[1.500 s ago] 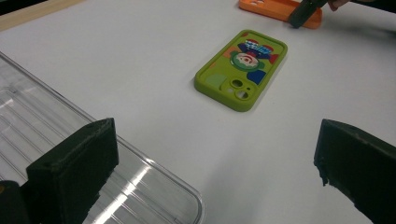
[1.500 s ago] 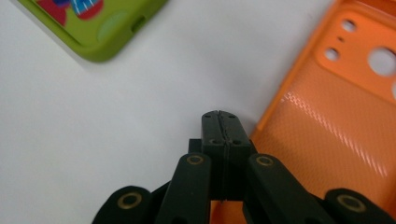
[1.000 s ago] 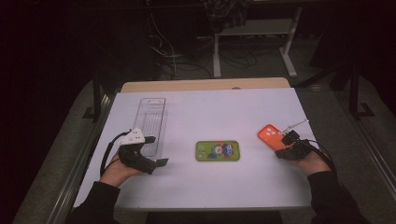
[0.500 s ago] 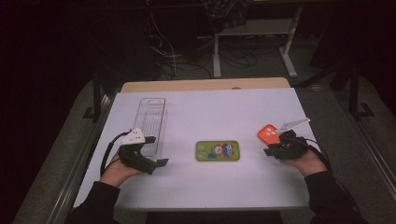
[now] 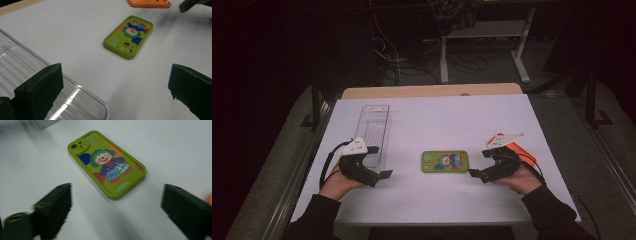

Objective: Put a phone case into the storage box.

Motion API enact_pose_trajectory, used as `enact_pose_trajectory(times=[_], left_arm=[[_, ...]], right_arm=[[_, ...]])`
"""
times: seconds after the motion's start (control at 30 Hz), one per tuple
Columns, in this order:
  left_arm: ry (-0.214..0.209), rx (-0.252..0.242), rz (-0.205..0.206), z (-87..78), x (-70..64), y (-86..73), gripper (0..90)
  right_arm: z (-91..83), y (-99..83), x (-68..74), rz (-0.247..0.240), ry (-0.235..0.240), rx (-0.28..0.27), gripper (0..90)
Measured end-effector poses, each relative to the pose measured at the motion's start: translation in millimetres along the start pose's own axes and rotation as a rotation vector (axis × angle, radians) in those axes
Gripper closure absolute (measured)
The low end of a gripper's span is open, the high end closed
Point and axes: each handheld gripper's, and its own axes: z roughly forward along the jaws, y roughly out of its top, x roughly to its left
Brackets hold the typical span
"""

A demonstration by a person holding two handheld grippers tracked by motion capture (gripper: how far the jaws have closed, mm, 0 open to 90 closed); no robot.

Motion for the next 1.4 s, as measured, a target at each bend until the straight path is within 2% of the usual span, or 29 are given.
enact_pose_trajectory(times=[0.07, 0.1, 0.2, 0.4, 0.43, 0.5, 0.6, 0.73, 0.9, 1.0, 1.17, 1.2, 1.4], left_arm=[[0.000, 0.001, 0.001, 0.0, 0.0, 0.1, 0.0], [0.000, 0.000, 0.003, 0.2, 0.1, 0.1, 0.0], [0.001, 0.002, 0.004, 0.4, 0.0, 0.1, 0.0], [0.000, 0.005, 0.003, 0.5, 0.0, 0.1, 0.0], [0.000, 0.006, 0.000, 0.7, -0.1, 0.1, 0.0], [-0.002, 0.009, 0.001, 1.0, -0.6, 0.2, 0.0], [-0.004, 0.008, -0.002, 1.6, -0.8, 0.2, 0.0], [-0.004, 0.006, -0.001, 2.2, -0.2, 0.0, 0.0], [0.000, 0.005, 0.006, 2.7, 1.0, 0.1, 0.0], [0.000, 0.004, 0.004, 2.7, 0.3, 0.1, 0.0], [-0.001, 0.004, 0.000, 2.7, 0.1, 0.5, 0.0], [0.000, 0.003, 0.001, 2.7, 0.1, 0.5, 0.0], [0.000, 0.003, -0.004, 2.8, -0.5, 0.4, 0.0]], right_arm=[[4.9, 0.7, 3.7, -0.007, 0.016, 0.006, 0.0], [6.9, 1.2, 7.6, -0.037, 0.024, 0.001, 0.0], [6.8, 3.2, 8.7, -0.035, 0.023, 0.006, 0.0], [4.4, 7.1, 11.4, -0.057, 0.007, 0.010, 0.0], [2.9, 8.6, 12.3, -0.069, -0.014, 0.021, 0.0], [1.6, 11.0, 12.1, -0.076, -0.022, 0.028, 0.0], [-0.7, 13.5, 10.8, -0.071, -0.026, 0.032, 0.0], [-4.5, 17.6, 3.7, -0.062, -0.038, 0.035, 0.0], [-15.1, 26.2, -11.9, -0.034, -0.054, 0.001, 0.0], [-18.8, 29.1, -17.2, -0.034, -0.069, 0.000, 0.0], [-25.4, 34.5, -32.0, -0.006, -0.084, 0.004, 0.0], [-26.2, 35.1, -35.6, -0.014, -0.087, 0.003, 0.0], [-35.6, 38.5, -50.0, 0.002, -0.139, -0.012, 0.0]])
